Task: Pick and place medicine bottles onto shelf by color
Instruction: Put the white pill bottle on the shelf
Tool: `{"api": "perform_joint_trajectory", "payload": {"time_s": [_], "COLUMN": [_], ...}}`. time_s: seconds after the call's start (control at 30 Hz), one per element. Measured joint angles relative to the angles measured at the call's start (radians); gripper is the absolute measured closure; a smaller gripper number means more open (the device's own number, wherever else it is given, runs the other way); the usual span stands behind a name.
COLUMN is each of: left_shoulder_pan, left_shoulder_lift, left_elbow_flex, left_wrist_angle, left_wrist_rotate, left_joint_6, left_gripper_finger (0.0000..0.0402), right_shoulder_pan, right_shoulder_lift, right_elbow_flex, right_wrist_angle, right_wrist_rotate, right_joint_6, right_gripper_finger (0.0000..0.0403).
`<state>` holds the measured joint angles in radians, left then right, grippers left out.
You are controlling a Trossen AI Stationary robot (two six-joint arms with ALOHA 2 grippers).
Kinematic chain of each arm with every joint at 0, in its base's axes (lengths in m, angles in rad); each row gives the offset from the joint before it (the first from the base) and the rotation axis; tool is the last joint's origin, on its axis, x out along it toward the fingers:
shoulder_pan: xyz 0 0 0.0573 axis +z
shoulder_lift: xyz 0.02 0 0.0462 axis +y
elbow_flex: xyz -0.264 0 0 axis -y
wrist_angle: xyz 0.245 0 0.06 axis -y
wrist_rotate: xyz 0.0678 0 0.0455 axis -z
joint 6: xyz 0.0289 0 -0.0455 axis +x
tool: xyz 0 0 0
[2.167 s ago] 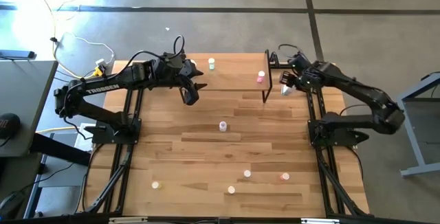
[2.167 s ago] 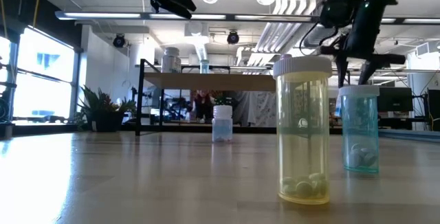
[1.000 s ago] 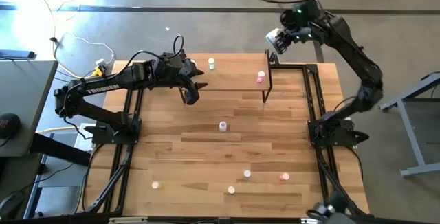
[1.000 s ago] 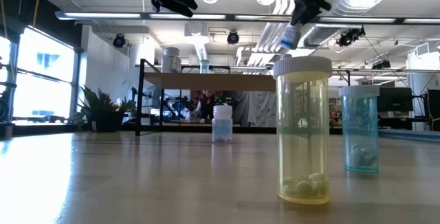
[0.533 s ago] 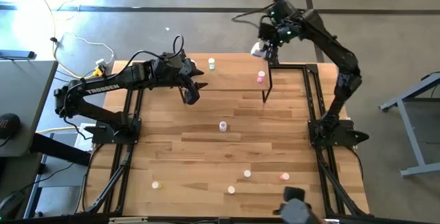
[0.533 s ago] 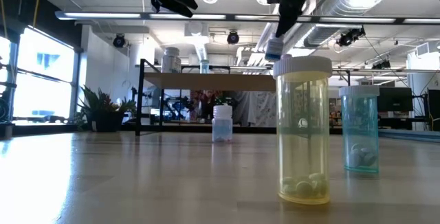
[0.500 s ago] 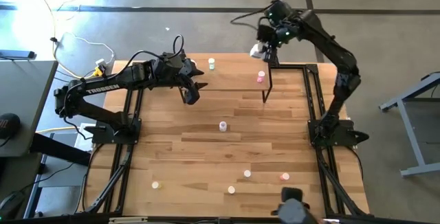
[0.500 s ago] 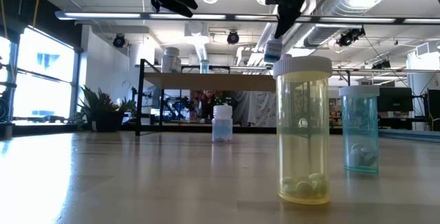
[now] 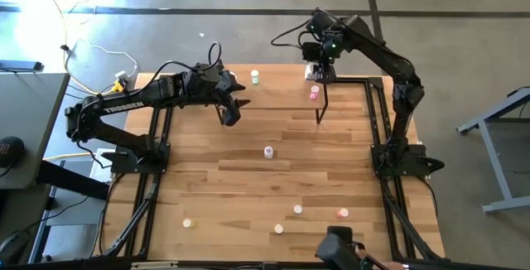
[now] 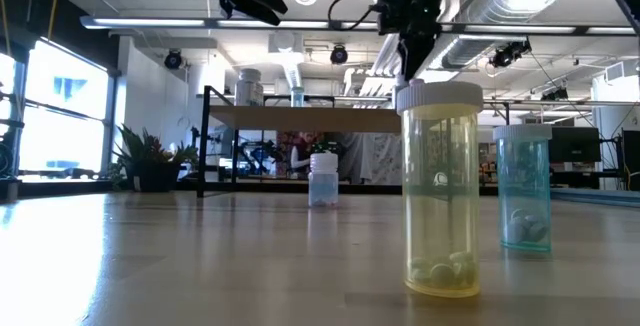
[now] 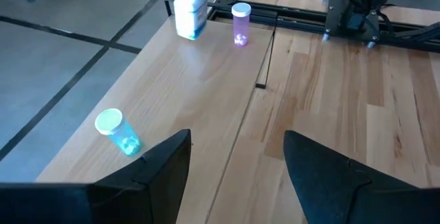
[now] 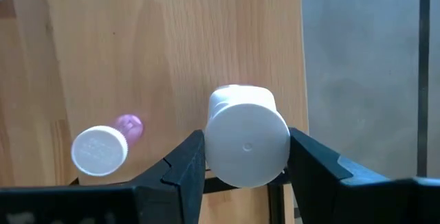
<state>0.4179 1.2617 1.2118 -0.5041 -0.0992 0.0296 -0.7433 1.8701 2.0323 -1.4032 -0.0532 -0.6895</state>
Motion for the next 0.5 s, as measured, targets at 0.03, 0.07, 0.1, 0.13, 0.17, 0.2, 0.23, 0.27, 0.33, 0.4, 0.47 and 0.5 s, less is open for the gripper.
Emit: {"api": "perform_joint_trajectory", "payload": {"time_s": [0.03, 0.07, 0.1, 0.13, 0.17, 0.2, 0.23, 0.27, 0.33, 0.4, 0.47, 0.5], "left_shoulder_pan": [0.000, 0.000, 0.000, 0.000, 0.000, 0.000, 0.000, 0.000, 0.000, 0.000, 0.000, 0.000], "left_shoulder_lift": [0.000, 0.000, 0.000, 0.000, 0.000, 0.000, 0.000, 0.000, 0.000, 0.000, 0.000, 0.000], "left_elbow_flex": [0.000, 0.000, 0.000, 0.000, 0.000, 0.000, 0.000, 0.000, 0.000, 0.000, 0.000, 0.000], "left_wrist_angle": [0.000, 0.000, 0.000, 0.000, 0.000, 0.000, 0.000, 0.000, 0.000, 0.000, 0.000, 0.000], "left_wrist_rotate": [-0.003, -0.009, -0.016, -0.018, -0.018, -0.019, -0.019, -0.018, -0.018, -0.018, -0.017, -0.017], "left_joint_6": [0.000, 0.000, 0.000, 0.000, 0.000, 0.000, 0.000, 0.000, 0.000, 0.000, 0.000, 0.000], "left_gripper_finger": [0.0179, 0.0179, 0.0179, 0.0179, 0.0179, 0.0179, 0.0179, 0.0179, 0.0179, 0.0179, 0.0179, 0.0179], "right_shoulder_pan": [0.000, 0.000, 0.000, 0.000, 0.000, 0.000, 0.000, 0.000, 0.004, 0.005, 0.008, 0.009], "right_shoulder_lift": [0.004, 0.007, 0.010, 0.013, 0.014, 0.014, 0.014, 0.014, 0.014, 0.014, 0.014, 0.014], "right_elbow_flex": [0.000, 0.000, 0.000, 0.000, 0.000, 0.000, 0.000, 0.000, 0.000, 0.000, 0.000, 0.000], "right_wrist_angle": [0.001, 0.000, 0.000, 0.000, 0.001, 0.001, 0.004, 0.012, 0.022, 0.024, 0.028, 0.031], "right_wrist_rotate": [0.000, 0.000, 0.000, 0.000, 0.000, 0.000, 0.000, 0.000, 0.002, 0.031, 0.047, 0.051], "right_joint_6": [0.000, 0.000, 0.000, 0.000, 0.000, 0.000, 0.000, 0.000, 0.000, 0.000, 0.000, 0.000], "right_gripper_finger": [0.0249, 0.0249, 0.0249, 0.0249, 0.0249, 0.0249, 0.0245, 0.0234, 0.0207, 0.0180, 0.0163, 0.0159]}}
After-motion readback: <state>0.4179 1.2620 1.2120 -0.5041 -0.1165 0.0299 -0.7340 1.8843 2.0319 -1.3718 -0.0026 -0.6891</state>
